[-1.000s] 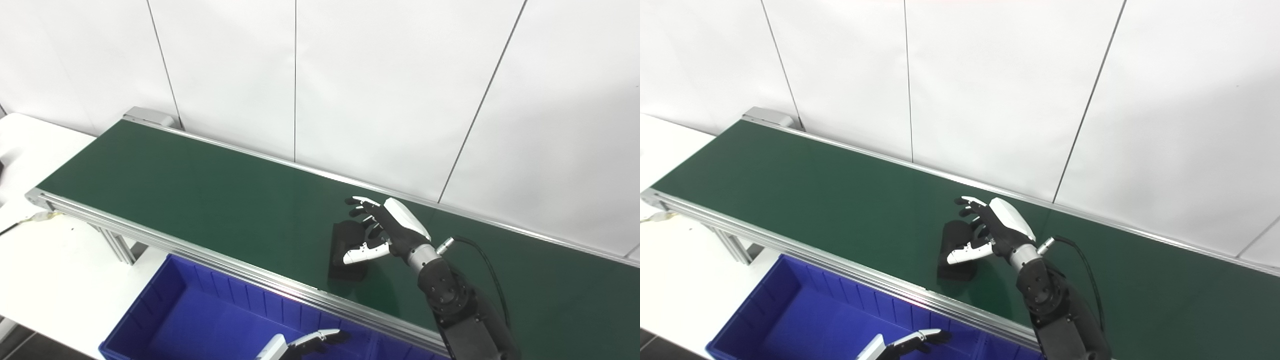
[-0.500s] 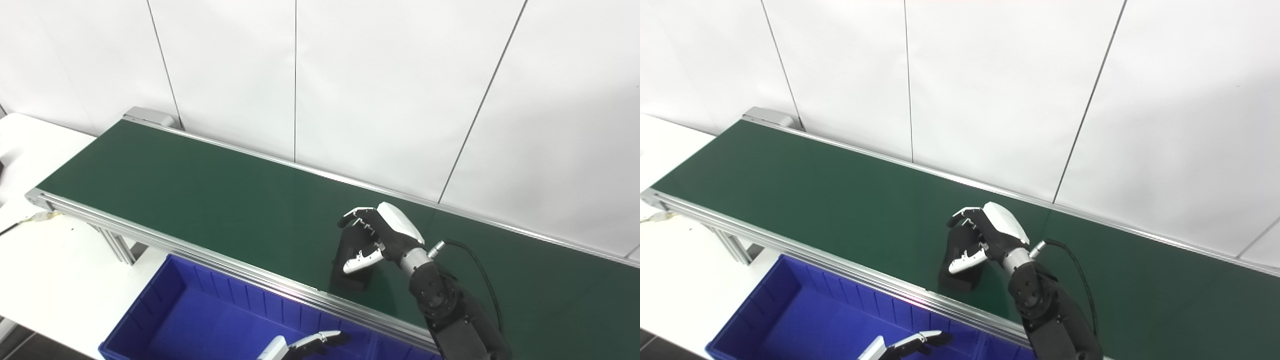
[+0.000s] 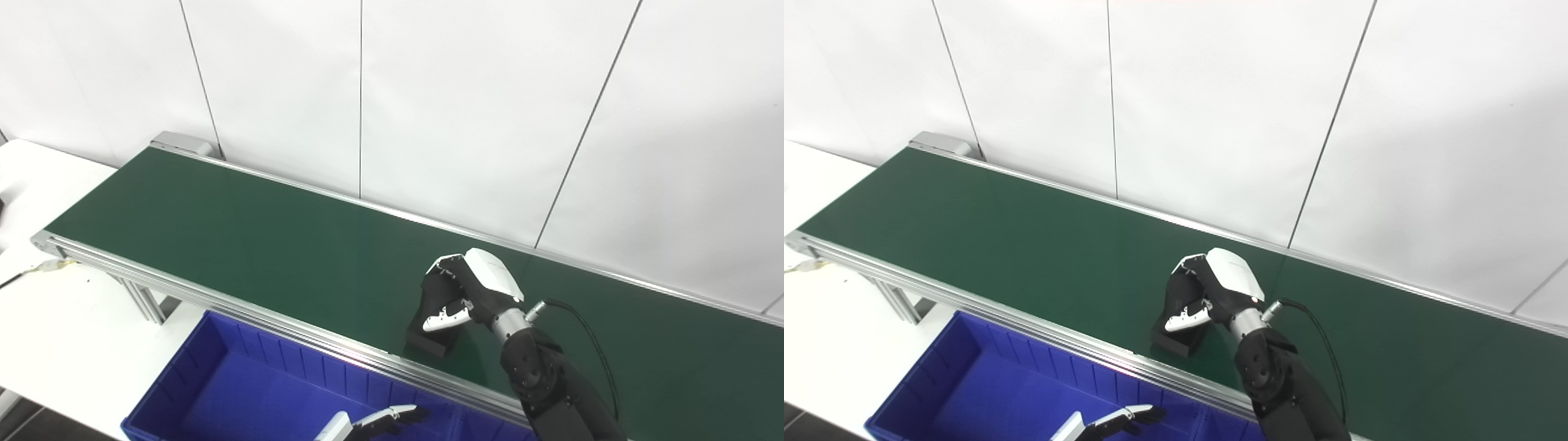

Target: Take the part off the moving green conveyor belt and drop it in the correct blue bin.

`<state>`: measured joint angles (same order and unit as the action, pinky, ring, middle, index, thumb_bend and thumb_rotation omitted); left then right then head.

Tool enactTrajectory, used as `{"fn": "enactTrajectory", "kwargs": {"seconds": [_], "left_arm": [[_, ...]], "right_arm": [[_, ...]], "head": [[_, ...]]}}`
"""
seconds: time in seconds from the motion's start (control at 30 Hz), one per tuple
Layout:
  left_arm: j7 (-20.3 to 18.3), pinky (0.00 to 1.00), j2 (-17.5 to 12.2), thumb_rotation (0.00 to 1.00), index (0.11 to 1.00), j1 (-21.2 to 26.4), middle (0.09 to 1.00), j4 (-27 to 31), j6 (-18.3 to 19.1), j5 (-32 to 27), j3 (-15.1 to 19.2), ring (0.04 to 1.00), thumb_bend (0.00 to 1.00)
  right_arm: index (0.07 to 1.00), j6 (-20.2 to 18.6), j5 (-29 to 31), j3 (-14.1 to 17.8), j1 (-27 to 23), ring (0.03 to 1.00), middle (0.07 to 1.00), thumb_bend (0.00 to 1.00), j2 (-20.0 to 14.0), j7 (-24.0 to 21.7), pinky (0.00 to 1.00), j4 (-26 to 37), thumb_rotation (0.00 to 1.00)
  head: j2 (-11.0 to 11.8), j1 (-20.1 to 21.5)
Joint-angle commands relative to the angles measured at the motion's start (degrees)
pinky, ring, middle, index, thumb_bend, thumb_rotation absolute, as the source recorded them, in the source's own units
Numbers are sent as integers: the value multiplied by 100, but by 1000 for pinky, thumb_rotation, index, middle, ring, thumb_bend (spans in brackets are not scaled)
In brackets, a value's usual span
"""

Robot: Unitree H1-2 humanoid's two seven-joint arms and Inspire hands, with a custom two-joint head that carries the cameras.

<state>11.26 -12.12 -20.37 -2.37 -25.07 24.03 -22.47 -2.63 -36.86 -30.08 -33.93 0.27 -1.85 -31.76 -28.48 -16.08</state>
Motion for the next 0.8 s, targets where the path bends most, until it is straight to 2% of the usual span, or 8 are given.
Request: {"fn": "enactTrajectory", "kwargs": {"seconds": [0.0, 0.13, 0.17, 0.2, 0.23, 0.33, 0.77], "left_arm": [[104, 654, -34, 474, 749, 18, 756, 173, -180, -33, 16, 725, 946], [115, 661, -40, 477, 751, 21, 758, 180, -184, -17, 15, 730, 944], [116, 662, -41, 477, 751, 21, 758, 182, -184, -17, 15, 730, 943], [129, 661, -37, 478, 751, 18, 758, 184, -184, -7, 19, 730, 944], [139, 660, -34, 483, 752, 17, 757, 185, -184, -1, 22, 729, 947], [157, 659, -41, 480, 753, 26, 755, 183, -185, -25, 7, 729, 948], [110, 677, -115, 483, 766, -40, 768, 347, -183, -85, 56, 744, 954]], "right_arm": [[557, 223, 44, 107, -66, 360, 464, 506, 52, 204, 305, 172, 0], [522, 305, 152, 269, 85, 375, 484, 511, 81, 410, 246, 433, 0], [500, 315, 154, 285, 104, 308, 477, 521, 82, 444, 216, 468, 0], [498, 331, 143, 307, 158, 292, 459, 523, 57, 490, 213, 611, 0], [509, 340, 135, 320, 195, 312, 416, 520, 38, 518, 232, 712, 0], [510, 274, 113, 394, 397, 364, 417, 521, -55, 519, 281, 1251, 0], [513, -102, 451, 882, 1344, 372, 408, 521, -208, 66, 302, 3259, 0]], "head": [[-9, 10], [-36, 51], [-36, 51], [-50, 83], [-54, 106], [-114, 194], [-426, 797]]}}
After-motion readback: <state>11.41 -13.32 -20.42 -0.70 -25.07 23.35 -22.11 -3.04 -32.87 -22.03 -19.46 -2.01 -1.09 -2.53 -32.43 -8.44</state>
